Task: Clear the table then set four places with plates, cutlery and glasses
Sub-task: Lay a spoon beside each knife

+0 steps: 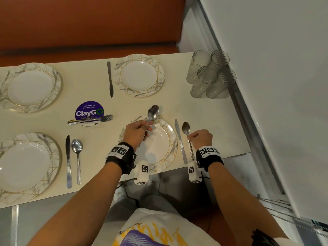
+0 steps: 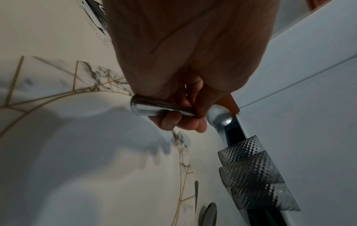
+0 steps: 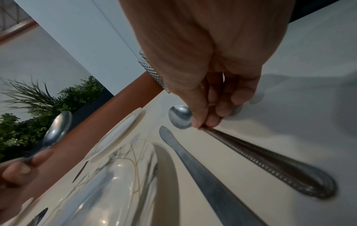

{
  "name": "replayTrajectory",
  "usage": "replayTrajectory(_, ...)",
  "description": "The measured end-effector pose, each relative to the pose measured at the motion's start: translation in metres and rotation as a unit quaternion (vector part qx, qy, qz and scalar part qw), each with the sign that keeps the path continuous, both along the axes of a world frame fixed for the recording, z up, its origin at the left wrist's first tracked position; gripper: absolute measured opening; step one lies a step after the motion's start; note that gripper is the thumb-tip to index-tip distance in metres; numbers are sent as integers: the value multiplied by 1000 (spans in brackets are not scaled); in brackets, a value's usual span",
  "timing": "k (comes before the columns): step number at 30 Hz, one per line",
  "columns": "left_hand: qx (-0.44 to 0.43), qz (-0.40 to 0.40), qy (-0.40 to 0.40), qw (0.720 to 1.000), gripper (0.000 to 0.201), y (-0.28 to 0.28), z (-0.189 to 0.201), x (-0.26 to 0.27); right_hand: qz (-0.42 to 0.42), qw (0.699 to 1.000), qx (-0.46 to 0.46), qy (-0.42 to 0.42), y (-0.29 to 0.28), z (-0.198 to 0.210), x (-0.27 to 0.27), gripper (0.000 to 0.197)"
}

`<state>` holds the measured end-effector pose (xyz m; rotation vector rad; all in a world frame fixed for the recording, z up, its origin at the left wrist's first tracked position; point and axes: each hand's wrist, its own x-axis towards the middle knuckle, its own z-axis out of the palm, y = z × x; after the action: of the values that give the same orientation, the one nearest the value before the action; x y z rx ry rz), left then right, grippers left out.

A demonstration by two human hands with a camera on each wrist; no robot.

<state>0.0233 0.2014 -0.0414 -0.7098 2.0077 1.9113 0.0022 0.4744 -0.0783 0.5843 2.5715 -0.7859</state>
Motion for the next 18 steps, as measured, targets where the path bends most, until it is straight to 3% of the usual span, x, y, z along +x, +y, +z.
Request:
replayTrajectory(6, -2, -6, -3, 1000, 17, -11, 5, 4, 2, 999, 23, 42, -8, 14, 6, 24)
replayTrajectory(10, -5, -17, 2, 1000, 20, -21, 15, 6, -6, 994, -44, 96, -29, 34, 2, 13)
replayTrajectory(18, 7, -48, 24, 999, 24, -61, 38, 12, 52, 966, -216, 130, -133, 83, -24, 21)
